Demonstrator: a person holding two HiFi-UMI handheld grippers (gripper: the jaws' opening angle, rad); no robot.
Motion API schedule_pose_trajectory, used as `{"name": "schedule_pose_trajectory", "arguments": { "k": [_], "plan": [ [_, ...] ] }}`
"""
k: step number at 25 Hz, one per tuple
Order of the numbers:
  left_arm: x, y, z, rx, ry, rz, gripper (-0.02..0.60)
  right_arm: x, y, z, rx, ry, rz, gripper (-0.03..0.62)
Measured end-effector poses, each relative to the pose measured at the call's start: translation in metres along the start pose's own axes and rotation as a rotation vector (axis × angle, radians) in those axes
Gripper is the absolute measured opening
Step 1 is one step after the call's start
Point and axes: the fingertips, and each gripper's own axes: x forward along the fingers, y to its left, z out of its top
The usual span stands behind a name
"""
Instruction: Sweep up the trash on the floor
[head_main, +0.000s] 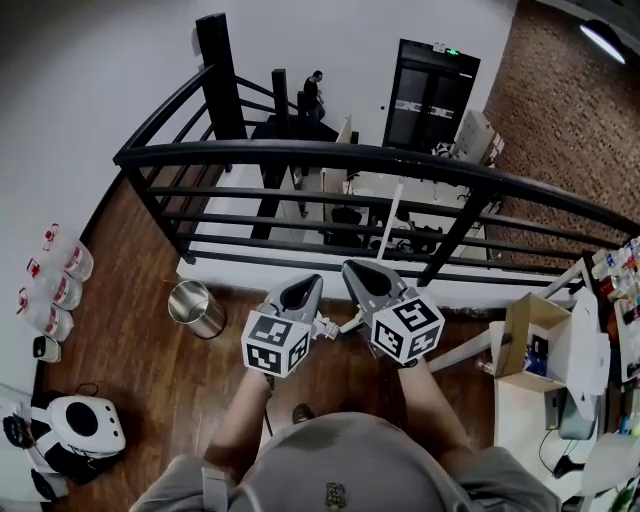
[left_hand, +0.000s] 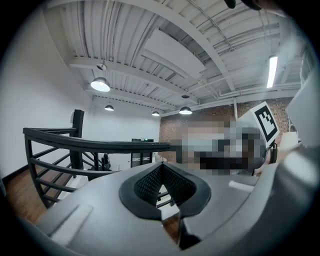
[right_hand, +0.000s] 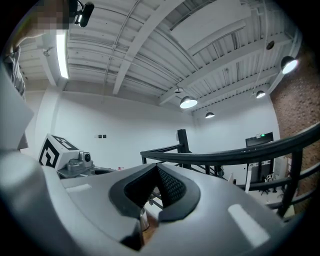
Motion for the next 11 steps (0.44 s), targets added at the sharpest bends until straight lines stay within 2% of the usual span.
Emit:
{"name": "schedule_pose_trajectory", "arguments": {
  "k": [11],
  "plan": [
    [-0.0085,-0.0063,-0.0024,-0.006,0.001,-0.023,0.006,-0.0085,0.0078,0.0003,-0.004,-0.002,-0.020,0.000]
  ]
}}
